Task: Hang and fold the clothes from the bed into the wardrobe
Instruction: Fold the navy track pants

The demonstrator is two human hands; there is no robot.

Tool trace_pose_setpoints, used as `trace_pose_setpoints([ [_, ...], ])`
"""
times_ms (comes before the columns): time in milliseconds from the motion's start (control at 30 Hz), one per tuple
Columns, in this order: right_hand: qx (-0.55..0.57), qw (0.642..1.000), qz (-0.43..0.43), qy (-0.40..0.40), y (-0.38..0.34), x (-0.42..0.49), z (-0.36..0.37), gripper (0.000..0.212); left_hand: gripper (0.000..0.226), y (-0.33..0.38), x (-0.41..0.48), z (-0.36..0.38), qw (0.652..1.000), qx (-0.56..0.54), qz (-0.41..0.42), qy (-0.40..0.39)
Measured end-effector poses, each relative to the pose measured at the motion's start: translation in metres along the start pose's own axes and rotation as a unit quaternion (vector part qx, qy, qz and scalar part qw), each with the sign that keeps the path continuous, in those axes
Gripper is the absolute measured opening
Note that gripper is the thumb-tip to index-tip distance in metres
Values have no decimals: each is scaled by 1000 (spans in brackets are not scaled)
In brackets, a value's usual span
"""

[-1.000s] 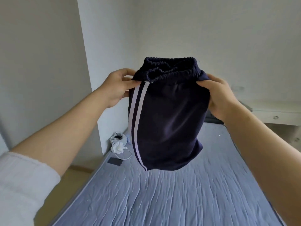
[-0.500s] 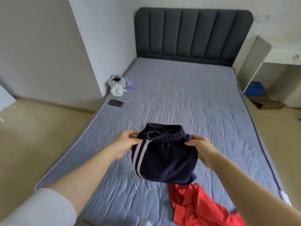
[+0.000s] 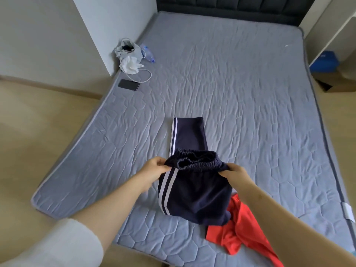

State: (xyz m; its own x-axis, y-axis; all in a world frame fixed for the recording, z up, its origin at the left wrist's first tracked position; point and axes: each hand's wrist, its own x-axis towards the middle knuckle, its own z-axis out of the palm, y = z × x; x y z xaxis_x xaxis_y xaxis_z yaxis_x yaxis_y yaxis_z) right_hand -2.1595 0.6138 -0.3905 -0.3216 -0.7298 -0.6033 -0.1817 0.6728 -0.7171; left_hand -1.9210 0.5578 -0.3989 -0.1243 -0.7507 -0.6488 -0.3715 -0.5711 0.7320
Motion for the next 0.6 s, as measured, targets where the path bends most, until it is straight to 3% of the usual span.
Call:
trace_pose_setpoints([
  [100,-116,990,-9,80,-11,34,3,25,17,15,35,4,999,22,17,27],
  [300,-10,983,-62,171,-71,113,13,23,19,72,123,12,982,9,106,157],
  [433,15,994,-6,107,-47,144,40,56,71,57,164,29,984,92,82,128],
  [600,-100,994,31,18,45,144,67,47,61,-24,178,57,976,206,63,33],
])
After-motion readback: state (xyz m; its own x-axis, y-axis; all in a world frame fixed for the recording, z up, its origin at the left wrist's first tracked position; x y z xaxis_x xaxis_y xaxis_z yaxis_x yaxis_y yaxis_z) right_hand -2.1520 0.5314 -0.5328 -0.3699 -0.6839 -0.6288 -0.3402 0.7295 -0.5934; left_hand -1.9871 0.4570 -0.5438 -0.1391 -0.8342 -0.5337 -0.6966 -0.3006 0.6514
